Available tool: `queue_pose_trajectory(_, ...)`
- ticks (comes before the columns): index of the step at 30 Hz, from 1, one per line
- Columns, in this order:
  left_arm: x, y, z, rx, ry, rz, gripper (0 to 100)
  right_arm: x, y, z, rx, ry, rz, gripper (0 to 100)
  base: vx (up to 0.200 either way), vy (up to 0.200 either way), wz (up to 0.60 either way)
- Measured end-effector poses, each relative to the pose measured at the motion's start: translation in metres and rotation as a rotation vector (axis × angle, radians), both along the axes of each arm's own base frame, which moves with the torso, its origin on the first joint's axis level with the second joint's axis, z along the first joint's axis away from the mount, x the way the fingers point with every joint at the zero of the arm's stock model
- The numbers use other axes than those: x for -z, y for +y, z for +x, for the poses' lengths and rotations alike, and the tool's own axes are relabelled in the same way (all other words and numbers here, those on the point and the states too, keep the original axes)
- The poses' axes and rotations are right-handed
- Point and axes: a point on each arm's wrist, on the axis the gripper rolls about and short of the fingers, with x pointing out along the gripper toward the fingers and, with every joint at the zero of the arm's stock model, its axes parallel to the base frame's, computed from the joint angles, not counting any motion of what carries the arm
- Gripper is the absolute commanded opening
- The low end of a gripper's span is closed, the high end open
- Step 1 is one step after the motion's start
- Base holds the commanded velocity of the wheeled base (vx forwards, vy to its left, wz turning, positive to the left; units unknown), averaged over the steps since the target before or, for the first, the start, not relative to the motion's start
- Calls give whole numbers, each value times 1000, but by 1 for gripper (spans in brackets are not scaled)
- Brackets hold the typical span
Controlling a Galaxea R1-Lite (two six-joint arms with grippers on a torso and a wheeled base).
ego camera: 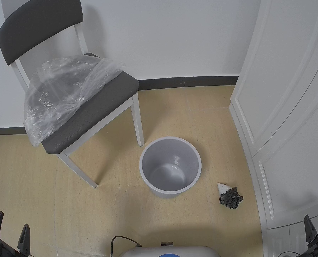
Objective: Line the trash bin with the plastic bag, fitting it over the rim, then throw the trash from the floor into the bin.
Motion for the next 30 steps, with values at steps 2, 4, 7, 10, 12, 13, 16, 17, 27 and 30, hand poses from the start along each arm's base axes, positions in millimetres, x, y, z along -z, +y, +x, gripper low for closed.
queue_pose_trajectory(2, 0, 0, 0, -5, 0, -8, 100, 0, 0, 0, 0, 0, 0, 100, 0, 0, 0)
queue_pose_trajectory(4, 0, 0, 0, -7, -1, -10, 100, 0, 0, 0, 1, -1, -9, 100, 0, 0, 0)
queue_pose_trajectory(7, 0, 0, 0, -5, -2, 5, 100, 0, 0, 0, -2, -2, -46, 100, 0, 0, 0)
queue_pose_trajectory(10, 0, 0, 0, -4, -2, 14, 100, 0, 0, 0, -6, -4, -50, 100, 0, 0, 0)
queue_pose_trajectory(12, 0, 0, 0, -4, -3, 2, 100, -1, 0, 0, -9, -5, -26, 100, 0, 0, 0)
queue_pose_trajectory(13, 0, 0, 0, -4, -3, -2, 100, -1, 0, 0, -9, -5, -19, 100, 0, 0, 0)
queue_pose_trajectory(16, 0, 0, 0, -4, -3, -13, 100, -1, 0, 0, -8, -6, 0, 100, 0, 0, 0)
queue_pose_trajectory(17, 0, 0, 0, -3, -3, -9, 100, -1, 0, 0, -8, -6, -4, 100, 0, 0, 0)
queue_pose_trajectory(27, -1, 0, 0, 8, -8, 9, 100, -1, 0, 0, -8, -8, -19, 100, 0, 0, 0)
queue_pose_trajectory(30, -2, 0, 0, 5, -19, 3, 100, -1, 0, 0, -8, -8, -28, 100, 0, 0, 0)
